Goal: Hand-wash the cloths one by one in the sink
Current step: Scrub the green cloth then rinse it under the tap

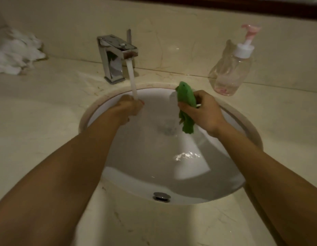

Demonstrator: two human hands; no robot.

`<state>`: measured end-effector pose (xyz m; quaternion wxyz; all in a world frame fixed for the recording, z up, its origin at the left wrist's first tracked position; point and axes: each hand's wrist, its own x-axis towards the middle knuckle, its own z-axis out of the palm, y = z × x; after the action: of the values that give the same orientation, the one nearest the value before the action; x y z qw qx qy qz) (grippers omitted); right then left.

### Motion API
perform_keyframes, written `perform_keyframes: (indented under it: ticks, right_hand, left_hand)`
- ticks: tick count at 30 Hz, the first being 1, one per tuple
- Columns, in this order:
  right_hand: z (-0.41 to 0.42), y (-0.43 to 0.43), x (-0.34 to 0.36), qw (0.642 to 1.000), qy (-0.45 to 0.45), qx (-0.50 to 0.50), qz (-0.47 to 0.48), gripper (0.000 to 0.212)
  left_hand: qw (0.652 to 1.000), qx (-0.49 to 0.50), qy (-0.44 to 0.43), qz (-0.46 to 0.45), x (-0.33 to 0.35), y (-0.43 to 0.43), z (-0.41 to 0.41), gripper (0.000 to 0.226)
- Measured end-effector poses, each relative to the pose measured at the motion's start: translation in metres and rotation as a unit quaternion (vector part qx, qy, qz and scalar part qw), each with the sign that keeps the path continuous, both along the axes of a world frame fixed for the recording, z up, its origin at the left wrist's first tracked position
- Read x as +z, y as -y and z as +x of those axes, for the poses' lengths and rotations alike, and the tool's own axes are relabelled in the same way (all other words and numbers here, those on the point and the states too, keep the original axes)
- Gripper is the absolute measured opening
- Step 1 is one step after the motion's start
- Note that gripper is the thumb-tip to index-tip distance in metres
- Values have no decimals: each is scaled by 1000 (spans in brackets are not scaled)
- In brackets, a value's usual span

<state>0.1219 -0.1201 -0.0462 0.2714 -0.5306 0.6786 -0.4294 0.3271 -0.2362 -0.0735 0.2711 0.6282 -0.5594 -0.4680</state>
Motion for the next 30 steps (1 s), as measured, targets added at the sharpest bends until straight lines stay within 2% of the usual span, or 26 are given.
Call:
perform_keyframes:
  ticks: [4, 8, 10, 12, 14, 17, 20, 24, 27, 30]
  right_hand:
    - [45, 36, -4, 999, -34, 1, -19, 44]
    - [97, 78, -19, 1000, 9, -10, -19, 44]
    - [116, 87, -24, 999, 35, 7, 7, 42]
    - [123, 87, -26, 996, 76, 39, 20, 34]
    - [122, 82, -26, 989, 130, 74, 9, 26]
    - [117, 77, -20, 977, 192, 93, 0, 25]
    - [115, 75, -16, 963, 248, 103, 10, 29]
    - [110, 75, -14, 950, 300, 80, 14, 19]
    - [108, 74, -13, 944, 320, 69, 44, 28]
    - [111, 73, -11, 916, 384, 96, 63, 41]
  left_hand:
    - [991, 25, -123, 40, 24, -8, -4, 19]
    - [959, 18, -266, 99, 31, -9, -19, 58]
    - [950, 45, -292, 101, 30, -8, -22, 50]
    - [950, 80, -291, 79, 24, -1, -20, 40]
    - [952, 99, -285, 54, 19, 6, -16, 43]
    - [936, 151, -311, 68, 17, 11, -11, 43]
    - [942, 106, -311, 67, 21, 9, -8, 67]
    - [957, 127, -261, 16, 23, 4, -8, 56]
    - [974, 98, -192, -66, 20, -3, -12, 45]
    - [970, 111, -209, -58, 25, -3, -10, 52]
